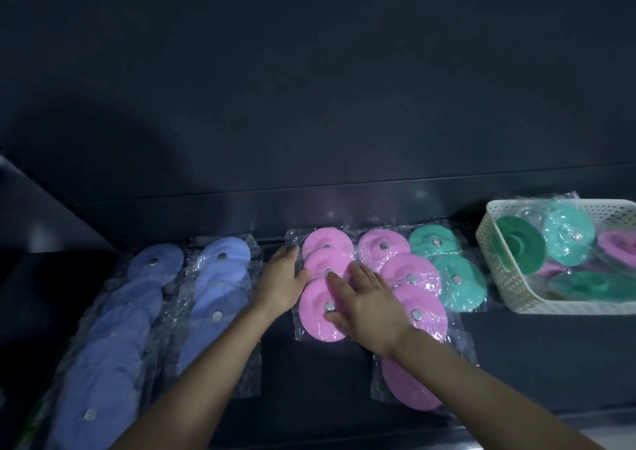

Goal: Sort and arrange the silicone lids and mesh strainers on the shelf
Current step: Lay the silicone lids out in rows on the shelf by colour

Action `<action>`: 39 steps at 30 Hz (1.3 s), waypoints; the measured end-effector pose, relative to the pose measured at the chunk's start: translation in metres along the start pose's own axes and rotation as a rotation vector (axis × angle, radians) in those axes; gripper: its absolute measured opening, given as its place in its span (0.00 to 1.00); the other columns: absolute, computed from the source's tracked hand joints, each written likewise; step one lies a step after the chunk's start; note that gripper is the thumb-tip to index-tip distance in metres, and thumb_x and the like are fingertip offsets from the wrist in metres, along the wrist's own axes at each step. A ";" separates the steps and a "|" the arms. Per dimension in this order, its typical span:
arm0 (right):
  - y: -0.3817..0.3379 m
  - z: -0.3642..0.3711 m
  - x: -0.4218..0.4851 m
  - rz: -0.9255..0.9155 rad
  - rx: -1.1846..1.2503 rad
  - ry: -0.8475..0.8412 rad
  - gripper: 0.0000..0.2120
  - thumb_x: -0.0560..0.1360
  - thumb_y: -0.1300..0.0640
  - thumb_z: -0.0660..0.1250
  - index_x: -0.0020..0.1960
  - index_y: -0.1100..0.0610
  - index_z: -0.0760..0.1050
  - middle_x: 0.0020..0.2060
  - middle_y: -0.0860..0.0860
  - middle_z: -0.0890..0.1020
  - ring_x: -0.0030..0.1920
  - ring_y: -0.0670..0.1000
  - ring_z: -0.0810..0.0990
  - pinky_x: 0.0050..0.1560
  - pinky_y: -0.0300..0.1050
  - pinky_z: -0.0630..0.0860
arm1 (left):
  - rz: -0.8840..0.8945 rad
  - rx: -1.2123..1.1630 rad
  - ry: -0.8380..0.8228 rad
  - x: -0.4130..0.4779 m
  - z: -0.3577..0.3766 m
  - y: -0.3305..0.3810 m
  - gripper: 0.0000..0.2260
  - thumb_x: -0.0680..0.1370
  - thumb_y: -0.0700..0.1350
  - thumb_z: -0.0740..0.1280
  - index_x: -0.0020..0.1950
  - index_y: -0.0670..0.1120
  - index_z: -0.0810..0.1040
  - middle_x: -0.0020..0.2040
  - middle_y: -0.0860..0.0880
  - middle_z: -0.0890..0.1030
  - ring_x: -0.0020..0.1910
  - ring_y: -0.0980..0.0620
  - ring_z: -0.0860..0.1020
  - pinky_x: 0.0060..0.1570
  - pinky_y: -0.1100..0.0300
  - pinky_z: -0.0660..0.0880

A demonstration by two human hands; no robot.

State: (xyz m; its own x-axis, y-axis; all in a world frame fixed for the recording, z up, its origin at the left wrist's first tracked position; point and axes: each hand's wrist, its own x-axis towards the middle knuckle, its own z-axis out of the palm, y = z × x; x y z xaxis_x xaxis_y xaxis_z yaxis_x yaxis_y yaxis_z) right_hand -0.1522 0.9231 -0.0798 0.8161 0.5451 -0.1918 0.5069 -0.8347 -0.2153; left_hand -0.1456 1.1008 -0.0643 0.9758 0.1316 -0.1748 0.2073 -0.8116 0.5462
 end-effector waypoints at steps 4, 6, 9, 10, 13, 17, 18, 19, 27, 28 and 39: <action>-0.005 -0.002 0.003 0.008 -0.001 0.018 0.31 0.74 0.36 0.54 0.70 0.51 0.62 0.66 0.68 0.71 0.69 0.67 0.67 0.69 0.63 0.63 | 0.043 -0.001 0.013 -0.004 -0.001 -0.002 0.20 0.79 0.44 0.64 0.70 0.42 0.68 0.70 0.44 0.69 0.67 0.46 0.69 0.64 0.58 0.65; -0.004 -0.009 0.004 -0.028 -0.004 0.027 0.33 0.74 0.36 0.60 0.73 0.50 0.58 0.70 0.62 0.64 0.73 0.61 0.59 0.73 0.59 0.53 | 0.057 0.019 0.023 -0.009 -0.003 -0.004 0.22 0.79 0.44 0.63 0.73 0.43 0.65 0.75 0.45 0.63 0.72 0.47 0.64 0.68 0.59 0.61; 0.001 -0.026 0.012 -0.051 0.025 -0.014 0.41 0.71 0.34 0.64 0.76 0.48 0.50 0.76 0.56 0.51 0.76 0.57 0.48 0.74 0.57 0.45 | 0.079 0.078 0.049 -0.013 -0.009 -0.015 0.26 0.80 0.46 0.62 0.76 0.44 0.60 0.78 0.47 0.54 0.76 0.49 0.57 0.72 0.57 0.58; 0.004 -0.028 0.017 -0.067 0.030 -0.042 0.44 0.70 0.34 0.65 0.77 0.47 0.47 0.77 0.56 0.47 0.77 0.57 0.45 0.75 0.56 0.45 | 0.091 0.107 0.071 -0.015 -0.012 -0.021 0.25 0.80 0.47 0.62 0.76 0.43 0.60 0.78 0.47 0.54 0.76 0.48 0.57 0.72 0.57 0.57; 0.007 -0.032 0.029 -0.086 0.039 -0.177 0.49 0.68 0.33 0.68 0.77 0.45 0.43 0.77 0.57 0.42 0.77 0.57 0.40 0.76 0.56 0.44 | 0.113 0.255 0.161 -0.021 -0.020 -0.041 0.24 0.80 0.50 0.59 0.74 0.41 0.63 0.76 0.41 0.59 0.76 0.45 0.57 0.74 0.56 0.52; -0.001 -0.032 0.038 -0.091 -0.021 -0.251 0.50 0.68 0.32 0.66 0.77 0.46 0.41 0.77 0.59 0.41 0.76 0.59 0.39 0.75 0.56 0.40 | -0.059 0.372 0.121 -0.030 -0.027 -0.068 0.26 0.80 0.56 0.52 0.76 0.47 0.58 0.77 0.42 0.56 0.77 0.43 0.50 0.75 0.48 0.46; -0.004 -0.031 0.039 -0.095 -0.020 -0.256 0.50 0.68 0.32 0.66 0.77 0.46 0.41 0.77 0.59 0.42 0.77 0.59 0.39 0.75 0.55 0.40 | -0.089 0.380 0.096 -0.032 -0.028 -0.074 0.26 0.80 0.56 0.51 0.77 0.48 0.56 0.78 0.43 0.54 0.77 0.43 0.48 0.75 0.48 0.45; -0.007 -0.030 0.040 -0.099 -0.016 -0.264 0.50 0.68 0.32 0.66 0.77 0.46 0.41 0.77 0.59 0.42 0.77 0.58 0.39 0.75 0.55 0.41 | -0.103 0.379 0.070 -0.034 -0.027 -0.078 0.26 0.81 0.56 0.52 0.77 0.50 0.54 0.78 0.44 0.52 0.77 0.44 0.47 0.75 0.47 0.44; -0.025 -0.027 0.045 -0.113 -0.011 -0.271 0.51 0.67 0.32 0.66 0.77 0.46 0.40 0.77 0.58 0.41 0.77 0.58 0.41 0.75 0.54 0.42 | -0.078 0.404 0.016 -0.044 -0.025 -0.085 0.28 0.81 0.59 0.49 0.78 0.51 0.48 0.79 0.47 0.42 0.77 0.47 0.40 0.75 0.48 0.40; -0.026 -0.027 0.045 -0.110 -0.012 -0.273 0.51 0.67 0.32 0.66 0.77 0.46 0.40 0.77 0.58 0.41 0.77 0.58 0.41 0.75 0.55 0.42 | -0.078 0.409 0.015 -0.045 -0.025 -0.085 0.28 0.81 0.59 0.49 0.78 0.51 0.48 0.79 0.47 0.42 0.77 0.47 0.40 0.74 0.48 0.40; -0.022 -0.030 0.036 -0.112 0.164 -0.167 0.51 0.66 0.34 0.70 0.76 0.42 0.41 0.77 0.55 0.45 0.77 0.55 0.41 0.76 0.56 0.45 | 0.058 0.351 0.094 -0.049 -0.028 -0.058 0.35 0.75 0.63 0.39 0.78 0.47 0.52 0.79 0.45 0.49 0.78 0.48 0.44 0.73 0.56 0.39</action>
State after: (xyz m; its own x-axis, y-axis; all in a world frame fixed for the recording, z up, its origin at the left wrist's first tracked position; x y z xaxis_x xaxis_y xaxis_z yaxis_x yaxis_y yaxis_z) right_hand -0.1254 0.9585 -0.0536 0.6938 0.6500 -0.3102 0.5284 -0.7521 -0.3939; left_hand -0.2037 1.1573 -0.0640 0.9908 0.1183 -0.0665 0.1308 -0.9631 0.2354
